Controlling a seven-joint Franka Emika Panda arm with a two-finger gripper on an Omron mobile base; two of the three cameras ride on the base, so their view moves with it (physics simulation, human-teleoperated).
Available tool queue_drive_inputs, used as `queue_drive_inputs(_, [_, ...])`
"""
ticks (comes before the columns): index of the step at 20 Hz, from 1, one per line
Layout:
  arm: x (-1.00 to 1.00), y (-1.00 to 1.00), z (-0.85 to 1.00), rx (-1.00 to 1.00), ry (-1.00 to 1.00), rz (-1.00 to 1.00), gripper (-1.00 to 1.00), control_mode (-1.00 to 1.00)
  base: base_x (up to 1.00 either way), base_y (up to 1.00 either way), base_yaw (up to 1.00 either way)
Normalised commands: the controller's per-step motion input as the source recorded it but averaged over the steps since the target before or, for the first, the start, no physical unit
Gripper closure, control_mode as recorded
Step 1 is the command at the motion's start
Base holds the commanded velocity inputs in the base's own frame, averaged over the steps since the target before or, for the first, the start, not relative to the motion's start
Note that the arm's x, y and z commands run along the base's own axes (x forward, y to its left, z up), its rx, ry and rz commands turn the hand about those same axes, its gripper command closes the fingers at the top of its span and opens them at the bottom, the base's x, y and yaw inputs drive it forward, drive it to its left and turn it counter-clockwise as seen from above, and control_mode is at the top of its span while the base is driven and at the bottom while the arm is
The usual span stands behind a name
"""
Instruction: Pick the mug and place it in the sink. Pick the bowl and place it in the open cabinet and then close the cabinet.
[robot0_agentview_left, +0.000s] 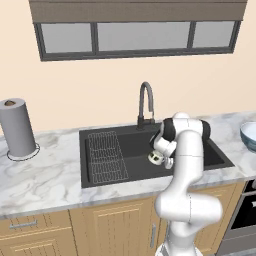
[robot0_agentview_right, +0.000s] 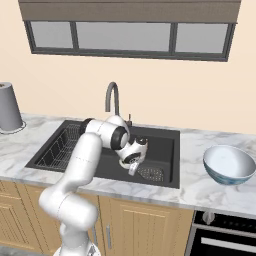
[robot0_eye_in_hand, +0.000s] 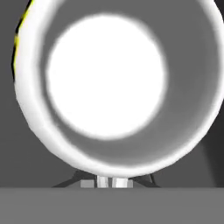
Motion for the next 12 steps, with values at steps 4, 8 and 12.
queue_drive_inputs(4, [-0.03,-0.04,-0.01,0.00,-0.10,0.00,-1.00,-1.00,0.00,0.00,0.00])
queue_drive_inputs(8, [-0.38,-0.31,0.24,0.08,-0.06,0.00,-1.00,-1.00,0.00,0.00,0.00])
queue_drive_inputs(12, [-0.34,-0.29,0.69,0.09,0.00,0.00,-1.00,-1.00,0.00,0.00,0.00])
